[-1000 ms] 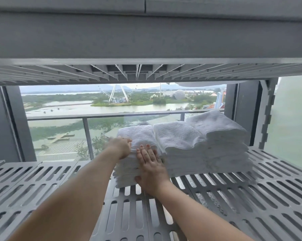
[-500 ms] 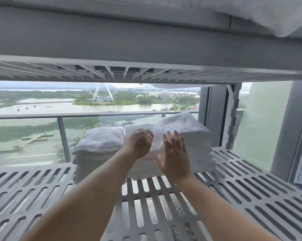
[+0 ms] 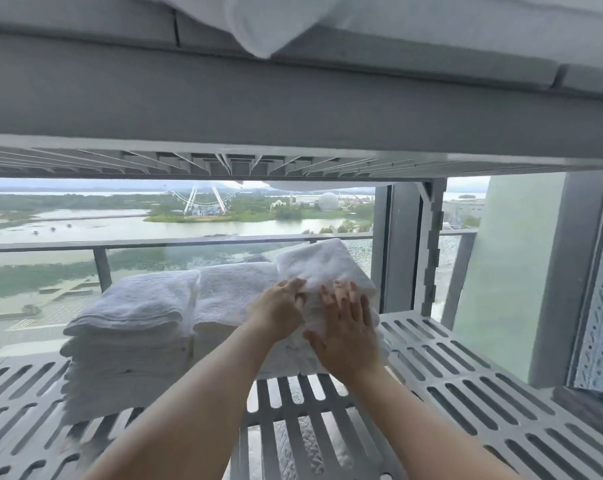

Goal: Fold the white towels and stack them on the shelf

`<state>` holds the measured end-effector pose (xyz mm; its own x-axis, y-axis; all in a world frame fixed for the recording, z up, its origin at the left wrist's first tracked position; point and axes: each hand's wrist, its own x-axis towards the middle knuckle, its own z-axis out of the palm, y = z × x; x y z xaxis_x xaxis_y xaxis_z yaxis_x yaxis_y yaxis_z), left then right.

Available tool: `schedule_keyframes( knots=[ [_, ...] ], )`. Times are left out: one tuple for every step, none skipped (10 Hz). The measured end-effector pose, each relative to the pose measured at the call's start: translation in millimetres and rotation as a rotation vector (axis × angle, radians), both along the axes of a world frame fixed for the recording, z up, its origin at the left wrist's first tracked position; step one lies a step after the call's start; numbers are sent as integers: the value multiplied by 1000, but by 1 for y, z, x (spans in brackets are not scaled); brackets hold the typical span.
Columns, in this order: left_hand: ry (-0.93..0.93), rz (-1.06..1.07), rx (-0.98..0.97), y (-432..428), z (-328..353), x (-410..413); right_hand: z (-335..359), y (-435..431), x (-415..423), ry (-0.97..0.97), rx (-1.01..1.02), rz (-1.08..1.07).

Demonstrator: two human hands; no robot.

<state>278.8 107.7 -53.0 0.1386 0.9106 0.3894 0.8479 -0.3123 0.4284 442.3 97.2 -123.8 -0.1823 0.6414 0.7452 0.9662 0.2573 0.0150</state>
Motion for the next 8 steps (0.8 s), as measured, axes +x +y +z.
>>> schedule_keyframes(
  knots=[
    [-8, 10, 11, 2, -10, 1, -10, 5, -1, -2, 44, 8],
    [8, 14, 0, 2, -9, 1, -13, 8, 0, -1, 96, 16],
    [37, 25, 14, -3, -12, 2, -12, 3, 1, 9, 106, 16],
    [61, 56, 35, -12, -15, 4, -13, -1, -2, 44, 43, 21],
    [71, 83, 92, -20, -20, 6, -14, -8, -7, 124, -4, 56],
    [64, 95, 129, -30, -26, 4, -7, -17, -8, 197, -34, 82],
    [70, 105, 139, -43, -39, -1, -6, -31, -12, 270, 46, 167],
    [170, 119, 180, -54, -45, -5, -8, -43, -17, 330, -56, 229]
  ],
)
